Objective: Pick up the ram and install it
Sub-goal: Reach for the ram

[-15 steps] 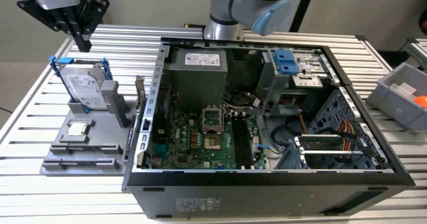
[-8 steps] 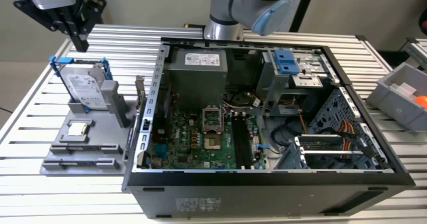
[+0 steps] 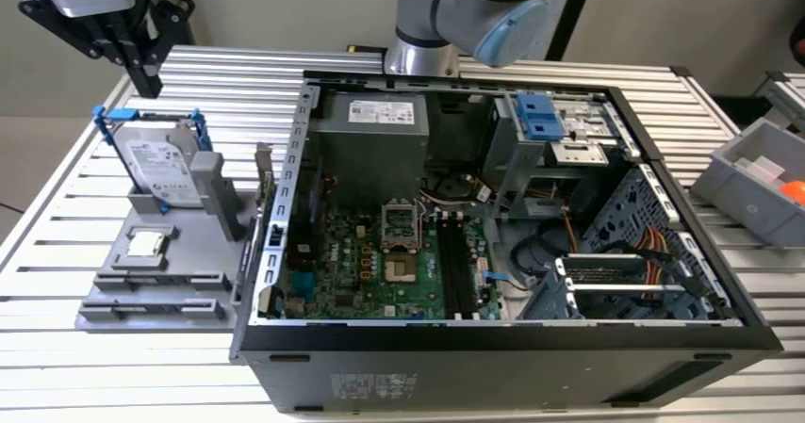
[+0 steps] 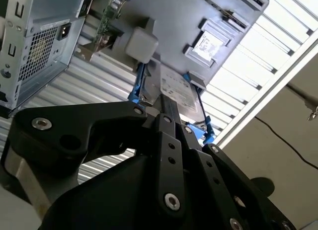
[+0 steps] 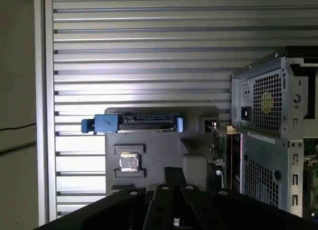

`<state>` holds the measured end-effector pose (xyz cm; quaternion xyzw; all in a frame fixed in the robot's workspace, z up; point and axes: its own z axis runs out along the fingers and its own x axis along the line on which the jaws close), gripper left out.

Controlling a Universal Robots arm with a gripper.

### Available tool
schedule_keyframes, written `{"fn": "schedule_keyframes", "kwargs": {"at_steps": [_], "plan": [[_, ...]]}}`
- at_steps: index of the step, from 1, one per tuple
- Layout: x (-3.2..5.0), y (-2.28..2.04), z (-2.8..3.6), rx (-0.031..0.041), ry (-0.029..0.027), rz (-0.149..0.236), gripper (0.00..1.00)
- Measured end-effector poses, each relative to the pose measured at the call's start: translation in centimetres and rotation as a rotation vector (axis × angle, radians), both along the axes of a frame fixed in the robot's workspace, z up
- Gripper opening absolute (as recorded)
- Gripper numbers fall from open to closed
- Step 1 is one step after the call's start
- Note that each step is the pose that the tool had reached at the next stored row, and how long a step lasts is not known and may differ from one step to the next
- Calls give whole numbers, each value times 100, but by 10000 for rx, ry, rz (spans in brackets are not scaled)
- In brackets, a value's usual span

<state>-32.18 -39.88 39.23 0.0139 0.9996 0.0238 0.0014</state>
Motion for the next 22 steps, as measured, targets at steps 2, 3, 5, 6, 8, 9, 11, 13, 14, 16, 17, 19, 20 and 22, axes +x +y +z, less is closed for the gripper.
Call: {"fn": "schedule_keyframes", "kwargs": {"at_steps": [2,3,5,6,8,9,11,13,14,16,17,19,20,22], "plan": [[-11,0,0,0,0,0,0],[-17,0,0,0,-1,0,0],[-28,0,0,0,0,0,0],[-33,0,0,0,0,0,0],[-43,0,0,0,1,0,0],[-48,0,0,0,2,0,0],[-59,0,0,0,1,0,0],[-72,0,0,0,2,0,0],[-79,0,0,0,2,0,0],[-94,0,0,0,2,0,0],[-100,0,0,0,2,0,0],[-111,0,0,0,3,0,0],[-120,0,0,0,2,0,0],[-137,0,0,0,2,5,0]]}}
